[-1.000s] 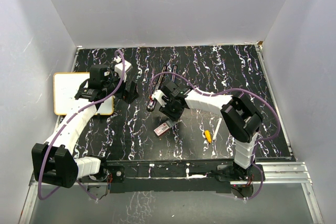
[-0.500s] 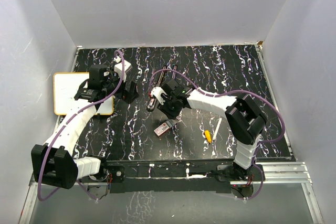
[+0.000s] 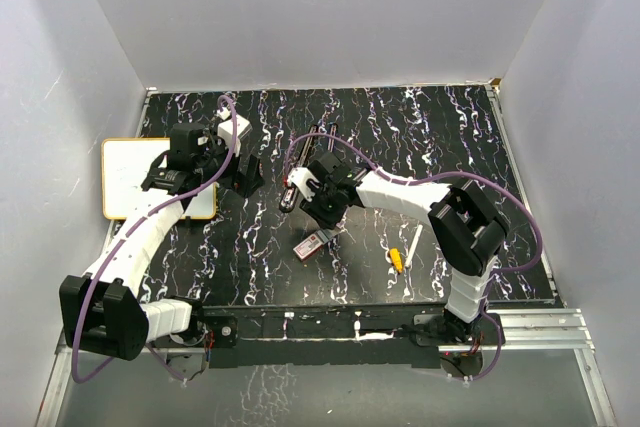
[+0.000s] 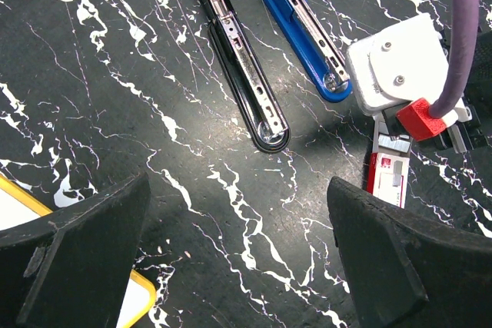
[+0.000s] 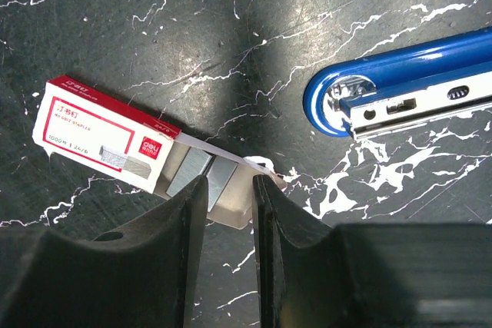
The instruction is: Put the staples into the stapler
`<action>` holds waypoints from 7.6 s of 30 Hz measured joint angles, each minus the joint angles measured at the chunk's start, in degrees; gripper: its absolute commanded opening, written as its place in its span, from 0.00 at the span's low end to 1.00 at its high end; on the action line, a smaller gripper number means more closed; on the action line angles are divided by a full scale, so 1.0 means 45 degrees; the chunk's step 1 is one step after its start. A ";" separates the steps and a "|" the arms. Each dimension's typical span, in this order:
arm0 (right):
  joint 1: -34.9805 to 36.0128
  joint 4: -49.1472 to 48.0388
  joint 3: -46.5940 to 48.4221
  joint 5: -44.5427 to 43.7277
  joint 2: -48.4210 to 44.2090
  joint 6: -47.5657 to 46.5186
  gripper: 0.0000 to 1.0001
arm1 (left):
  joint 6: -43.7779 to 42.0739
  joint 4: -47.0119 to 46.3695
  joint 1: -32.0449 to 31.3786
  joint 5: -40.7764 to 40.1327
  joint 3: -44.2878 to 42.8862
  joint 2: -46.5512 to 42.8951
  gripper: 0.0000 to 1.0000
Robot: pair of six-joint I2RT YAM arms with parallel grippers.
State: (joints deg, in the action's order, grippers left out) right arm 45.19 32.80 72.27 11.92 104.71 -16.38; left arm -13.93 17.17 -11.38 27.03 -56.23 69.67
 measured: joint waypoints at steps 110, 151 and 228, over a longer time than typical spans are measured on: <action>0.0039 -0.0092 -0.0209 -0.0291 0.0588 0.0267 0.31 | -0.0097 0.0000 0.0000 0.0087 0.0024 -0.0005 0.97; 0.0039 0.0636 0.0248 0.0160 0.0189 -0.0578 0.22 | -0.0102 0.0005 0.0000 0.0112 0.0024 -0.0005 0.97; -0.0053 0.0967 0.0257 0.0423 0.0573 -0.0952 0.22 | -0.0243 0.0005 0.0000 0.0146 0.0214 -0.0049 0.97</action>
State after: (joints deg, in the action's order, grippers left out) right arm 44.95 37.15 73.43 13.82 107.28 -20.67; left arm -15.03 17.19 -11.38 27.68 -55.27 69.45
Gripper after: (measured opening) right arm 0.224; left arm 0.971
